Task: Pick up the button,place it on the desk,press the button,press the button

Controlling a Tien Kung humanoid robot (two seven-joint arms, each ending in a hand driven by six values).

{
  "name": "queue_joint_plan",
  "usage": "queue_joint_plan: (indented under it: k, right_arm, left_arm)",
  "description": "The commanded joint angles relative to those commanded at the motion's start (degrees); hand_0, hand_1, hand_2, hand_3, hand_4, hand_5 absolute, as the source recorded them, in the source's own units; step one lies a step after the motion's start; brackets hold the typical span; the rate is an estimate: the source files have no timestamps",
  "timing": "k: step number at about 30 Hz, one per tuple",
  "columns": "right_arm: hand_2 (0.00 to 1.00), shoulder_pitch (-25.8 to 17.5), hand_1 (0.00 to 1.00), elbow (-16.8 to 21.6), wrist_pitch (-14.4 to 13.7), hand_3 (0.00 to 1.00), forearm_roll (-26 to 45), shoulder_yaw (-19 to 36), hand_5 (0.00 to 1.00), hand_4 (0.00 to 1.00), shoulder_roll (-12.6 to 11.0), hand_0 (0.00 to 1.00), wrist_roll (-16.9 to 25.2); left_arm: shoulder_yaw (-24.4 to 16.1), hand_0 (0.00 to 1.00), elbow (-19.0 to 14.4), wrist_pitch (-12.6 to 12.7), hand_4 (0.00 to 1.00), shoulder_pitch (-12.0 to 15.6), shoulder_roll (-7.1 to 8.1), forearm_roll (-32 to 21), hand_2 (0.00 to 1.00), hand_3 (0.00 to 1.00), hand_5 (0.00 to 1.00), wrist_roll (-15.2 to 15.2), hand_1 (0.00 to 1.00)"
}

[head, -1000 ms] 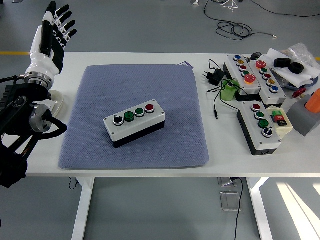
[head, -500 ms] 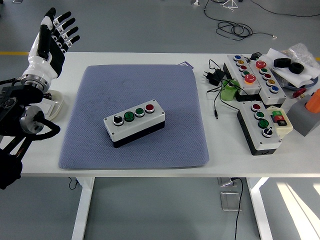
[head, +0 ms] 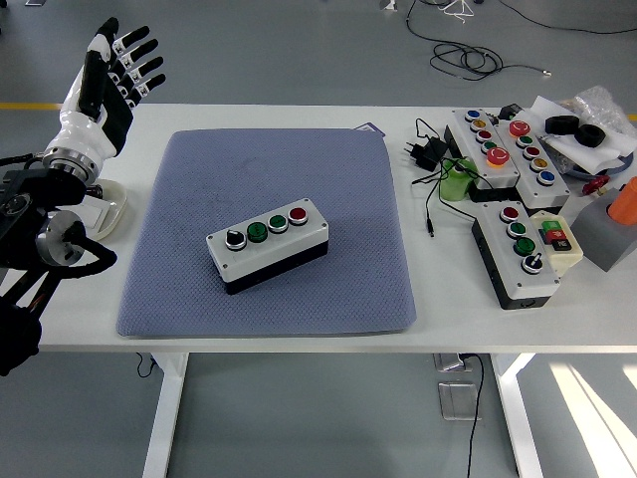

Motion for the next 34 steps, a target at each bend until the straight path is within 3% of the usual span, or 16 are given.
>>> queue_joint_plan:
  k: [7, 17, 27, 34]
  right_arm:
    - [0.817, -0.09, 0.797, 0.00, 0.21, 0.751, 0.53, 0.27, 0.479, 0.412, -0.21, 0.787, 0.01]
    - [0.817, -0.29, 0.797, 0.00, 0.41, 0.751, -1.55, 1.31, 0.479, 0.412, -0.32, 0.787, -0.69]
    - [0.817, 1.55, 0.797, 0.00, 2.08, 0.751, -3.20, -1.51, 0.479, 0.412, -2.06, 0.787, 0.27]
    - [0.817, 2.83, 0.797, 0.00, 2.16, 0.751, -7.13, 0.68, 0.479, 0.412, -2.54, 0.787, -0.09]
  left_arm:
    - [0.86, 0.812, 0.56, -0.37, 0.620, -0.29, -0.19, 0.34, 0.856, 0.803, 0.998, 0.44, 0.844]
    - [2.17, 0.808, 1.77, -1.42, 0.621, 0.24, -0.20, 2.69, 0.857, 0.807, 0.998, 3.28, 0.841]
    - [0.13, 0.798, 0.90, -0.77, 0.623, 2.17, 1.62, 3.91, 0.848, 0.803, 0.998, 3.93, 0.834]
    - [-0.84, 0.798, -0.85, -0.75, 0.623, 3.02, 3.18, 5.42, 0.848, 0.803, 0.998, 4.29, 0.834]
